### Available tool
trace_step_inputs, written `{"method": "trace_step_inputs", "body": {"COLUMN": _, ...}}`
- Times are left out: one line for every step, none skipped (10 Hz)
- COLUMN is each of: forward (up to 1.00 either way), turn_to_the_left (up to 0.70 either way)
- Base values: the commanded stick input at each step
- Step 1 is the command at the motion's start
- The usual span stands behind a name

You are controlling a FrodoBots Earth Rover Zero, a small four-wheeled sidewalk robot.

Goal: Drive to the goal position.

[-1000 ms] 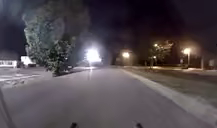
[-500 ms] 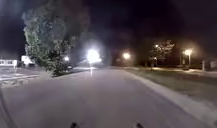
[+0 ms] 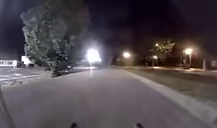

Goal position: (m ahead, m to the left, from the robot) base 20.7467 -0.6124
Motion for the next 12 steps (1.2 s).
{"method": "trace_step_inputs", "body": {"forward": 0.50, "turn_to_the_left": 0.00}}
{"method": "trace_step_inputs", "body": {"forward": 0.50, "turn_to_the_left": 0.00}}
{"method": "trace_step_inputs", "body": {"forward": 0.50, "turn_to_the_left": 0.00}}
{"method": "trace_step_inputs", "body": {"forward": 0.50, "turn_to_the_left": 0.00}}
{"method": "trace_step_inputs", "body": {"forward": 0.50, "turn_to_the_left": 0.00}}
{"method": "trace_step_inputs", "body": {"forward": 0.50, "turn_to_the_left": 0.00}}
{"method": "trace_step_inputs", "body": {"forward": 0.50, "turn_to_the_left": 0.00}}
{"method": "trace_step_inputs", "body": {"forward": 0.50, "turn_to_the_left": 0.00}}
{"method": "trace_step_inputs", "body": {"forward": 0.50, "turn_to_the_left": 0.00}}
{"method": "trace_step_inputs", "body": {"forward": 0.50, "turn_to_the_left": 0.00}}
{"method": "trace_step_inputs", "body": {"forward": 0.50, "turn_to_the_left": 0.00}}
{"method": "trace_step_inputs", "body": {"forward": 0.50, "turn_to_the_left": 0.00}}
